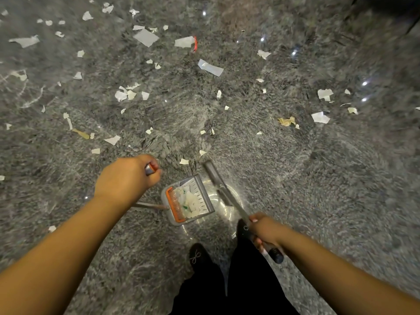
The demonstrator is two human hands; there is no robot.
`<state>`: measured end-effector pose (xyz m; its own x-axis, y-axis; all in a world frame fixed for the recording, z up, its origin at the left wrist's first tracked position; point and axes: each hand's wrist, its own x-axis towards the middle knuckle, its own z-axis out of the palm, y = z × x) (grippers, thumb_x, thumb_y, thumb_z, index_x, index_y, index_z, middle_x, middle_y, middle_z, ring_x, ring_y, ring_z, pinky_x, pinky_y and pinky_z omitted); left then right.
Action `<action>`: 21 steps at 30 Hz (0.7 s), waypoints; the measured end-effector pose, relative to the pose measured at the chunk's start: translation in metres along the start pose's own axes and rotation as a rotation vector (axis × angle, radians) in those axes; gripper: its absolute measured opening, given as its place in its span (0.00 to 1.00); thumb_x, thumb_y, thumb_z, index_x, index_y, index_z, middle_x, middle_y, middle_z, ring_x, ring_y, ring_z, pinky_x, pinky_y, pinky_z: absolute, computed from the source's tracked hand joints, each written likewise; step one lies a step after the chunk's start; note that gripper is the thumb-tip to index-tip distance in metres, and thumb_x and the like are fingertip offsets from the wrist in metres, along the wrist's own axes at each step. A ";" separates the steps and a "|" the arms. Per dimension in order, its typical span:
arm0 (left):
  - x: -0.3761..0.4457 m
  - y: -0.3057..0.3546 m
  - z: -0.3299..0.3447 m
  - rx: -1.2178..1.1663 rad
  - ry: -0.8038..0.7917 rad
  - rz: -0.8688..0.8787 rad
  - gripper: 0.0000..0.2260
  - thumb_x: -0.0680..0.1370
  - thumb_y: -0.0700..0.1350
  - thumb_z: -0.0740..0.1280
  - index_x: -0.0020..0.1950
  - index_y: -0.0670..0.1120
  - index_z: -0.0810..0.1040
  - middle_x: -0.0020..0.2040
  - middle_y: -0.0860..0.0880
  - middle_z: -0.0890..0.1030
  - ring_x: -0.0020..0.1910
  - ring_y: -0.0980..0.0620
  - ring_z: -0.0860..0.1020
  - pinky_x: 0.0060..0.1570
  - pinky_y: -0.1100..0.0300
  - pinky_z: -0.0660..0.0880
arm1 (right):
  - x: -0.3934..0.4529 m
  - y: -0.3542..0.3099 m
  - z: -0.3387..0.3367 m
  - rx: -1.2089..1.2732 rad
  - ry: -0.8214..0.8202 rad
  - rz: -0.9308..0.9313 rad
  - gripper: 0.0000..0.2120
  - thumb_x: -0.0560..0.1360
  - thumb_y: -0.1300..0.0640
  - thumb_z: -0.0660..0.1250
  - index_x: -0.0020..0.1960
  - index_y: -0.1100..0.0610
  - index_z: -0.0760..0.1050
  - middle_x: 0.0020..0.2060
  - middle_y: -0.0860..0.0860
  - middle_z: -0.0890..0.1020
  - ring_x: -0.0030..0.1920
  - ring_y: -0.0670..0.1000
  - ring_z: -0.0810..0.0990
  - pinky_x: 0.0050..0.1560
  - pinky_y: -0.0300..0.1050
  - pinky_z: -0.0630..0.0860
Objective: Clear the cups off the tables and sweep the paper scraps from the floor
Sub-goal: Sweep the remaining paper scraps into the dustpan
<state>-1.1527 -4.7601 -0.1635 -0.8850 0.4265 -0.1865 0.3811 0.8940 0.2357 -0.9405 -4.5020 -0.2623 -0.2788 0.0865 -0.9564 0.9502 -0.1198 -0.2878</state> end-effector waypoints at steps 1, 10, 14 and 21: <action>-0.001 0.000 0.000 0.007 0.007 0.003 0.06 0.75 0.56 0.70 0.46 0.56 0.79 0.28 0.56 0.72 0.29 0.50 0.72 0.25 0.63 0.62 | -0.005 -0.003 0.007 0.003 -0.027 0.003 0.08 0.81 0.63 0.52 0.53 0.53 0.68 0.28 0.54 0.69 0.17 0.45 0.66 0.21 0.34 0.66; -0.028 -0.034 -0.007 -0.142 0.040 -0.120 0.05 0.74 0.53 0.72 0.43 0.58 0.77 0.30 0.58 0.73 0.32 0.50 0.74 0.30 0.60 0.67 | -0.047 -0.024 0.035 -0.044 -0.083 -0.086 0.12 0.82 0.62 0.57 0.65 0.56 0.66 0.29 0.55 0.69 0.16 0.45 0.64 0.17 0.33 0.63; -0.045 -0.063 -0.020 -0.115 0.107 -0.198 0.05 0.73 0.54 0.73 0.42 0.57 0.78 0.34 0.50 0.80 0.38 0.42 0.80 0.33 0.56 0.72 | -0.059 -0.040 0.037 -0.027 -0.056 -0.134 0.12 0.82 0.62 0.57 0.65 0.57 0.66 0.26 0.55 0.69 0.16 0.45 0.64 0.16 0.33 0.63; -0.035 -0.098 -0.038 -0.175 0.195 -0.338 0.04 0.72 0.53 0.73 0.42 0.57 0.80 0.40 0.46 0.84 0.43 0.41 0.80 0.37 0.54 0.73 | -0.050 -0.099 0.022 0.033 0.021 -0.235 0.15 0.82 0.63 0.55 0.68 0.61 0.63 0.29 0.56 0.68 0.14 0.45 0.63 0.15 0.31 0.62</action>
<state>-1.1689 -4.8680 -0.1438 -0.9927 0.0649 -0.1013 0.0250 0.9349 0.3540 -1.0240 -4.5157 -0.1865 -0.4883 0.1365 -0.8619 0.8545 -0.1258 -0.5041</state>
